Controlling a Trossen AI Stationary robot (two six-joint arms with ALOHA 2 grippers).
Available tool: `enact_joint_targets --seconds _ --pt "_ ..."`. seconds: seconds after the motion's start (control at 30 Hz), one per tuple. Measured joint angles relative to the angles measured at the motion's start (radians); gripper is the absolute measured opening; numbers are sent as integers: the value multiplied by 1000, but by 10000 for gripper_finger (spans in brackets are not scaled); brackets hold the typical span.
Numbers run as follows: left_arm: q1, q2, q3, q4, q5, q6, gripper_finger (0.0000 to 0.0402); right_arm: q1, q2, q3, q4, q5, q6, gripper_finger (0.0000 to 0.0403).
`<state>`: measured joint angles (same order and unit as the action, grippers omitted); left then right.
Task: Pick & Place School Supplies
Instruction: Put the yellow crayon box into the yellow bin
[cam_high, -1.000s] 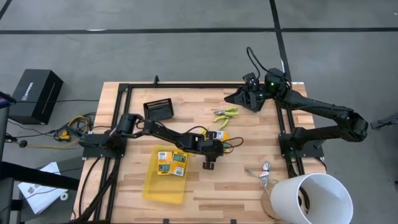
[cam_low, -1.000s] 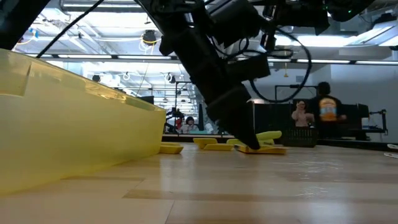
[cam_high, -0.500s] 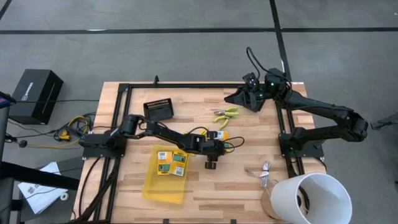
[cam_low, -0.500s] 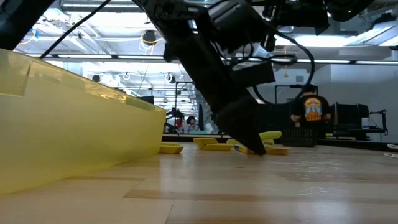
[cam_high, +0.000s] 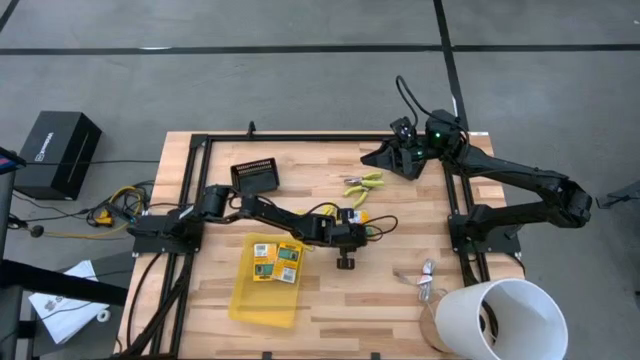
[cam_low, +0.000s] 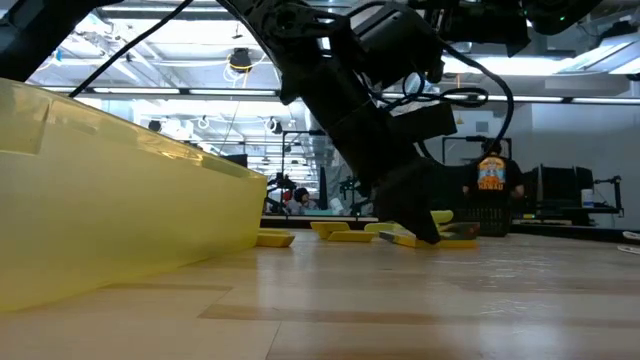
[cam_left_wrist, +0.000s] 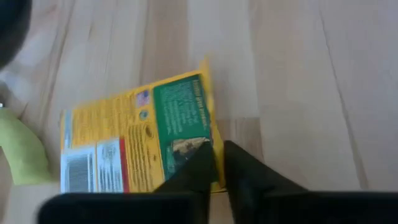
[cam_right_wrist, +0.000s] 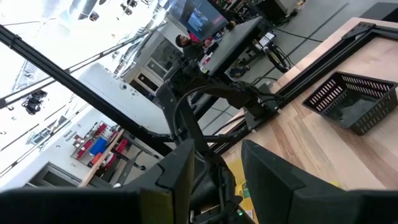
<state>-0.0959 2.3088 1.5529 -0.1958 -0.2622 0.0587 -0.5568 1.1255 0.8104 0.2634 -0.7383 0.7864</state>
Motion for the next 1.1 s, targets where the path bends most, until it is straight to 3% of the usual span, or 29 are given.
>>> enact_joint_targets --seconds 0.2,0.47,0.87,1.1 --pt "7 -2 -3 20 7 -26 4 0 0 0 3 -19 0 127" --pt "12 -97 -12 -9 15 -102 2 0 0 0 8 -22 0 127" --pt "27 -375 -8 -190 -20 -149 1 -3 0 0 99 -20 3 127" --pt "32 -564 -96 -336 -50 -191 1 -13 0 0 125 -20 -8 127"
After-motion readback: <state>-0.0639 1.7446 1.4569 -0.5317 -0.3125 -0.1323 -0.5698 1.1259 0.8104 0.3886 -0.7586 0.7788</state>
